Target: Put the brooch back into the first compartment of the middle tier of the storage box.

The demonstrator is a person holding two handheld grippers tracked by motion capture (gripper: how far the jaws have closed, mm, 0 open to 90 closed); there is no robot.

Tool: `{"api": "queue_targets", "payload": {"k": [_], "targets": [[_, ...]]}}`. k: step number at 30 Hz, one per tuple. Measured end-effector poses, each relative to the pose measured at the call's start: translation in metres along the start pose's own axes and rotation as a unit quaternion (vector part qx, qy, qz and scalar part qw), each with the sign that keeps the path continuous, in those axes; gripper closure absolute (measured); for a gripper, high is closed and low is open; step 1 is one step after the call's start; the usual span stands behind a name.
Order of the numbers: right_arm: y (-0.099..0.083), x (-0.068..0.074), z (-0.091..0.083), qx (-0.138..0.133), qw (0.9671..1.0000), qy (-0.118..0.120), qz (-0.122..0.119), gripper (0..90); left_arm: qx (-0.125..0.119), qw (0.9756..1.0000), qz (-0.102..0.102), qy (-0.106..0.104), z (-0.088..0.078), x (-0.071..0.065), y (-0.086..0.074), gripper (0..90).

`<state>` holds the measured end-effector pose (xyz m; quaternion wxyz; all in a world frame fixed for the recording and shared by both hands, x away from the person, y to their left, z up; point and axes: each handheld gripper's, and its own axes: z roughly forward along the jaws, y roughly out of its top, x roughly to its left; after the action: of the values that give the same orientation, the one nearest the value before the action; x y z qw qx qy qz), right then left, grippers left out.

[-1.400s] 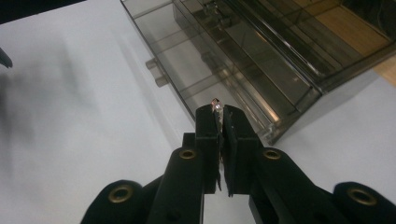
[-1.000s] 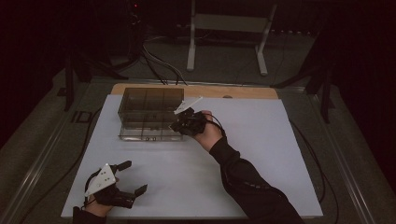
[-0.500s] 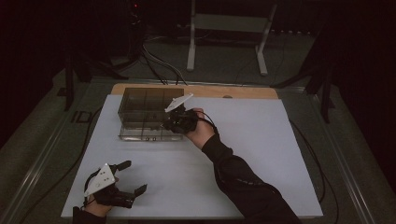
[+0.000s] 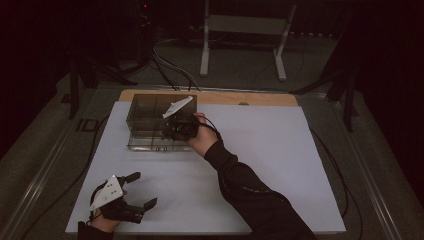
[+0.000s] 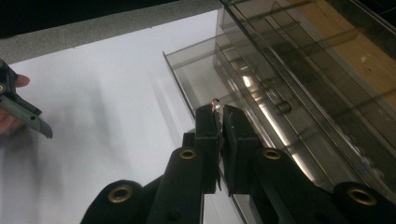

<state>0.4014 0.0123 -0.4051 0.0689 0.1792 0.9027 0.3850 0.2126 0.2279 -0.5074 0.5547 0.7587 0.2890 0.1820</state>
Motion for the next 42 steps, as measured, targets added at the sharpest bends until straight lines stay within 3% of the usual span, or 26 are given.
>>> {"api": "queue_targets", "payload": {"k": [20, 42], "targets": [[0.025, 0.014, 0.031, 0.007, 0.9996, 0.022, -0.013, 85.1, -0.006, 1.0000, -0.003, -0.001, -0.002, 0.001, 0.001, 0.3], [0.046, 0.009, 0.068, 0.023, 0.9993, 0.028, -0.009, 85.0, -0.010, 0.9999, -0.008, -0.004, -0.003, 0.003, 0.001, 0.3]]}}
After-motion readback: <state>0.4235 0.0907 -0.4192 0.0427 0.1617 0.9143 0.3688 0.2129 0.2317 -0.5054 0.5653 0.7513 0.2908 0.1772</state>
